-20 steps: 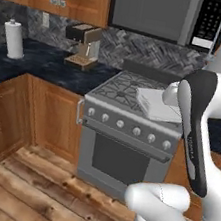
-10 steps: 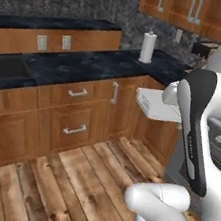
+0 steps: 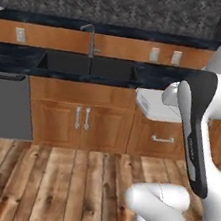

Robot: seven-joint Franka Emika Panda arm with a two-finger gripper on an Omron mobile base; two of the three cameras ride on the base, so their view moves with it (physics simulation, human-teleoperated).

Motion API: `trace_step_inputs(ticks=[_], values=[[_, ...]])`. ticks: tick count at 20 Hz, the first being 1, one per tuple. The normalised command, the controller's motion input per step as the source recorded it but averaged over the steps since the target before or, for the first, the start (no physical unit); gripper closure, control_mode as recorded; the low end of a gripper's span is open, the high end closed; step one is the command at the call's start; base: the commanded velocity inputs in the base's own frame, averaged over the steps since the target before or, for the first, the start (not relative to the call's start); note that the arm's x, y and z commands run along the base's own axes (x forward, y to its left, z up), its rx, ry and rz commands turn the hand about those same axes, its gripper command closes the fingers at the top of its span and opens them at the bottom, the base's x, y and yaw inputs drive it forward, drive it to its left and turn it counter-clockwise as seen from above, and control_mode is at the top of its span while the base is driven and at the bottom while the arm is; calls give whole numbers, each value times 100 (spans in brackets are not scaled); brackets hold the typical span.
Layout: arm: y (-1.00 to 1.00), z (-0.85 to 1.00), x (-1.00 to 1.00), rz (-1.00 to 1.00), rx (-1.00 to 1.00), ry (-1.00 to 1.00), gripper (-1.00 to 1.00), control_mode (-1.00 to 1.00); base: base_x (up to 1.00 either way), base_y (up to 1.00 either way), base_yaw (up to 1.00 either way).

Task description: Retrieve the tupperware and aluminum foil from the cabinet and place them on the dining counter near the plate with kebab skewer and mushroom to prepare for storing leftovers.

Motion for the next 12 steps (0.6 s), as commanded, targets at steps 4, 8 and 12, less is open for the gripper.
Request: trace_step_inputs(ticks=[4, 8, 12], values=[[0, 0, 0, 0, 0, 0, 100, 100, 54, 88, 56], [0, 0, 0, 0, 0, 0, 100, 100, 71, 100, 43], [0, 0, 0, 0, 0, 0, 100, 100, 83, 100, 35]])
